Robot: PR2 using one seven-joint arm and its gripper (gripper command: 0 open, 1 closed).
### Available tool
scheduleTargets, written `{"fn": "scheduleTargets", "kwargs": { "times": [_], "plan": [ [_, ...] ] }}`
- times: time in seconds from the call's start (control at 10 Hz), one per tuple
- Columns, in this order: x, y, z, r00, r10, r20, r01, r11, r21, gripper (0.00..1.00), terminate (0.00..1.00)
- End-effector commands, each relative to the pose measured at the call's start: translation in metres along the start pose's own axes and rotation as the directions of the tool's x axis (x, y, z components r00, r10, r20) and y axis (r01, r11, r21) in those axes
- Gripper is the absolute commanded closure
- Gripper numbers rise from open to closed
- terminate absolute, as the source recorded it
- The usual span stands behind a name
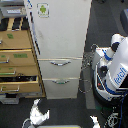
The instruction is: Opening the fridge
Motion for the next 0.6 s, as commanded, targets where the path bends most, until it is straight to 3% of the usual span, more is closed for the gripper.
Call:
{"fn": "scheduleTargets", "kwargs": {
  "times": [0.1, 0.5, 0.6],
  "plan": [
    [0.124, 0.082, 0.038, 0.996, 0.05, 0.073, -0.055, 0.996, 0.064, 0.0, 0.0],
    [0.18, 0.129, 0.074, 0.972, 0.229, 0.053, -0.234, 0.964, 0.129, 0.0, 0.0],
    [0.194, 0.156, 0.084, 0.939, 0.343, 0.016, -0.34, 0.925, 0.167, 0.0, 0.0]
  ]
}}
